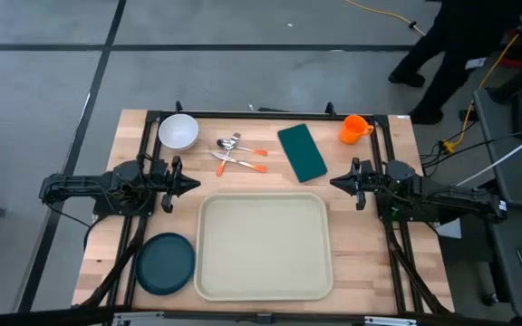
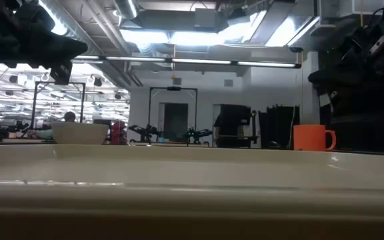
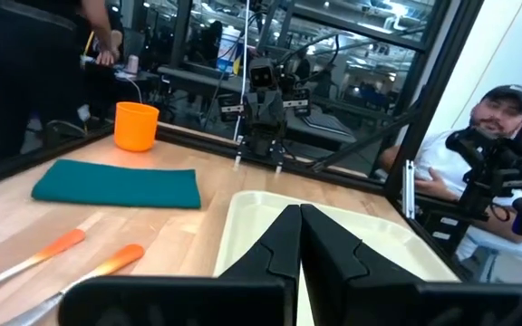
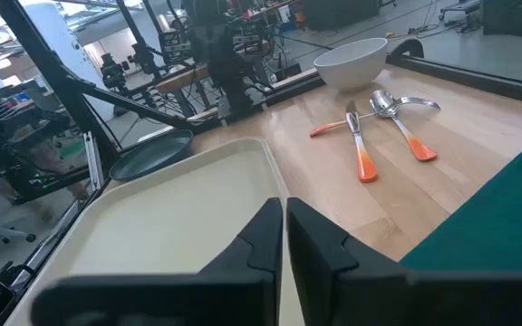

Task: Set up tray
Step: Put the orange mug on the gray serving tray

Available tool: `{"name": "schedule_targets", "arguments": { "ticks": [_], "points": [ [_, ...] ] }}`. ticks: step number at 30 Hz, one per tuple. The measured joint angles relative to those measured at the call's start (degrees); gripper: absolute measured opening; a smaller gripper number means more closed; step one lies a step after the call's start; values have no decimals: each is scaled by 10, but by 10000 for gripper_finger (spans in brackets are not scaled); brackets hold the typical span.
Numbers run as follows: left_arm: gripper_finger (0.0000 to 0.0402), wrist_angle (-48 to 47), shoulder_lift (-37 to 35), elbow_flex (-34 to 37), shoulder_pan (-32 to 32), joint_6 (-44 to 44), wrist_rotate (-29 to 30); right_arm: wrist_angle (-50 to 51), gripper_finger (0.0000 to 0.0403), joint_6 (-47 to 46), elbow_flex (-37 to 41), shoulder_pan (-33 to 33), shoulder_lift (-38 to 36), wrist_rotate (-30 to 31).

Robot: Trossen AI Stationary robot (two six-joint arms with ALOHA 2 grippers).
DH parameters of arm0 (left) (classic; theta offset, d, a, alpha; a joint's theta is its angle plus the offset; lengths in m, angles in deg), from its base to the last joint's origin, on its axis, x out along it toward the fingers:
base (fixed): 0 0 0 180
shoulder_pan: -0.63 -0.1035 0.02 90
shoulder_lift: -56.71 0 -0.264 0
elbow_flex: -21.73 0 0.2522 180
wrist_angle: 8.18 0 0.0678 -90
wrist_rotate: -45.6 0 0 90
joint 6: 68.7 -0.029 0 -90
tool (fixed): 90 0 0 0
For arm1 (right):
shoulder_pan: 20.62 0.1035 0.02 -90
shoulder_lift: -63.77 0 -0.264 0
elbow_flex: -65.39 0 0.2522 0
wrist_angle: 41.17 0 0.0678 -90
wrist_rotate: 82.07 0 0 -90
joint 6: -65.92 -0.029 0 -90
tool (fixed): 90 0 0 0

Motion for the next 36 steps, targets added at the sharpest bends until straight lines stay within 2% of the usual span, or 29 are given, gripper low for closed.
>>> {"name": "schedule_targets", "arguments": {
  "ticks": [9, 20, 23, 29, 32, 36],
  "points": [
    [4, 0, 0, 0, 0, -6, 0, 0, 25, 35, 0, 0, 0, 0],
    [4, 0, 0, 0, 0, -6, 1, -3, 25, 29, 0, 0, 0, 0],
    [4, 6, 0, 0, 0, 7, 10, -8, 25, -13, 0, 0, 0, 0],
    [4, 43, 0, 0, 0, 89, 11, -20, 25, -127, 0, 0, 0, 10],
    [4, 88, 0, 0, 0, 128, 19, -33, 25, -171, 0, 0, 0, 52],
    [4, 178, 0, 0, -1, 144, 63, -82, 26, -193, 0, 0, 0, 102]
  ]
}}
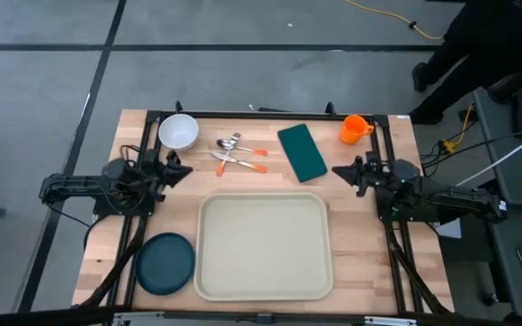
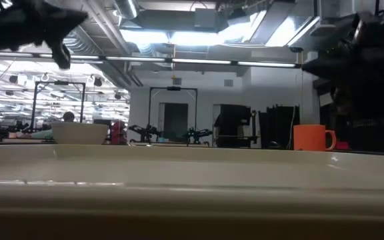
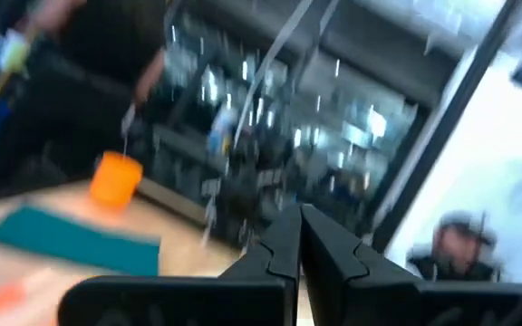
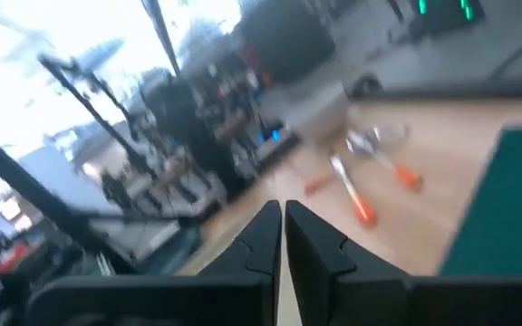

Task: Set up tray
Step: Put the orange mug on the gray serving tray

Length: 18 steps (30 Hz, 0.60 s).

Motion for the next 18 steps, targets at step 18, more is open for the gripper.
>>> {"name": "schedule_targets", "arguments": {
  "ticks": [18],
  "points": [
    [1, 259, 8, -103, 0, -225, 56, -389, 9, 136, -34, 0, 0, 104]
  ]
}}
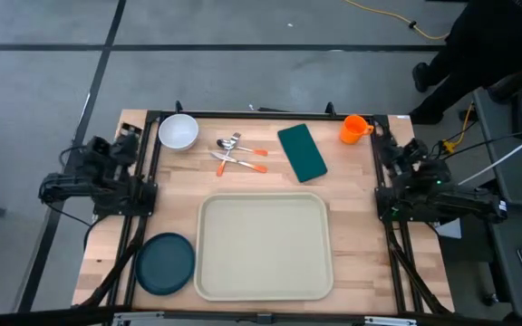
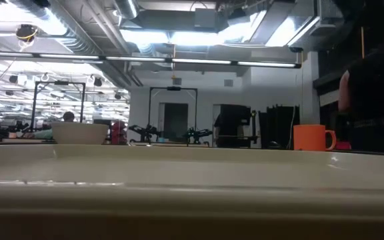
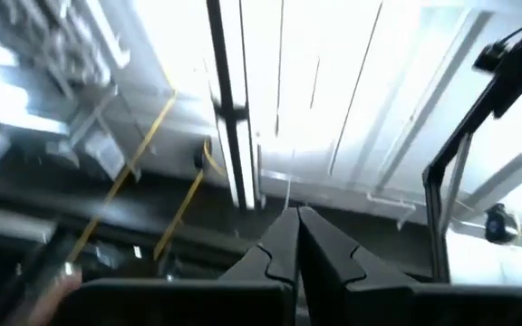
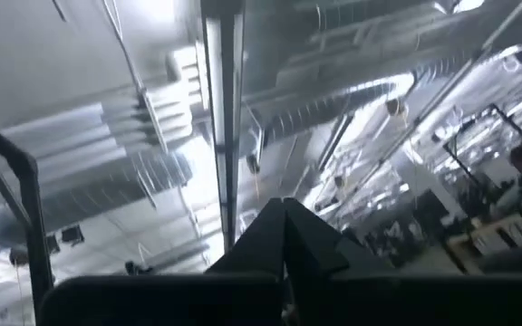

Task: Set up tray
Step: Put the orange mug on the gray serving tray

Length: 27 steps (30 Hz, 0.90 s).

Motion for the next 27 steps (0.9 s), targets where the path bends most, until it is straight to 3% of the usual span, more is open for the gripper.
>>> {"name": "schedule_targets", "arguments": {
  "ticks": [10, 20, 27],
  "points": [
    [1, -84, 81, -167, 0, -98, 22, 69, 4, 67, -167, 0, 40, 24],
    [1, -330, 219, -402, 0, -106, 49, 290, 2, 150, -424, 0, 178, 45],
    [1, -492, 311, -585, 0, -95, 45, 441, 1, 150, -603, 0, 276, 4]
  ]
}}
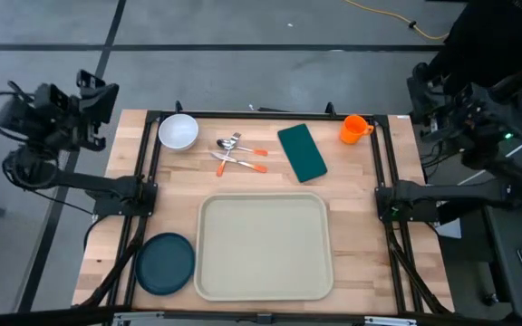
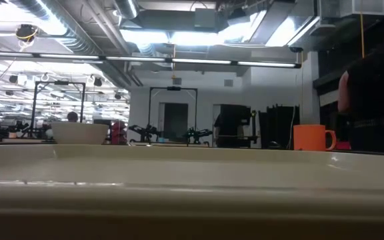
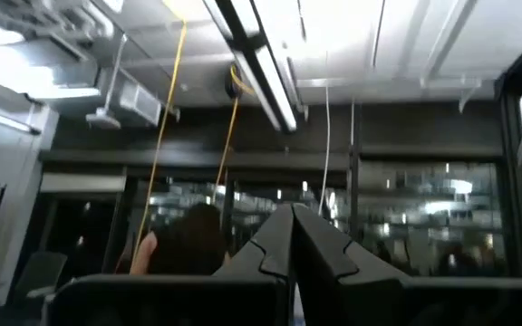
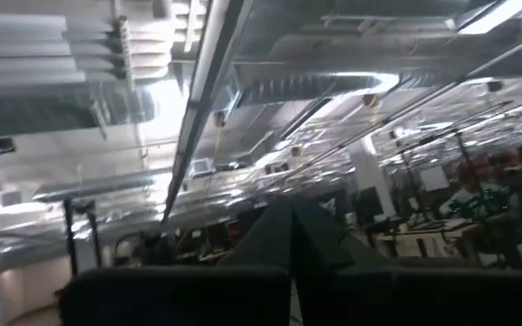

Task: Set up tray
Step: Put the orange mug on the gray serving tray

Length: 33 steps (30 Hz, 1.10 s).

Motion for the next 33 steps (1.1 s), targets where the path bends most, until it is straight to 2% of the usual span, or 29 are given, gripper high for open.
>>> {"name": "schedule_targets", "arguments": {
  "ticks": [5, 10, 17, 23, 33],
  "points": [
    [2, -129, 63, -122, 0, 12, 1, 122, 1, -3, -118, 0, 64, -48],
    [2, -232, 124, -218, 0, 34, 0, 226, 1, -17, -216, 0, 128, -64],
    [2, -381, 192, -318, 0, 72, -18, 318, 3, -18, -304, 0, 202, -117],
    [1, -463, 224, -350, 0, 94, -58, 359, 2, -22, -331, 0, 251, -142],
    [1, -522, 239, -353, 0, 68, -145, 396, 3, -49, -332, 0, 301, -211]
  ]
}}
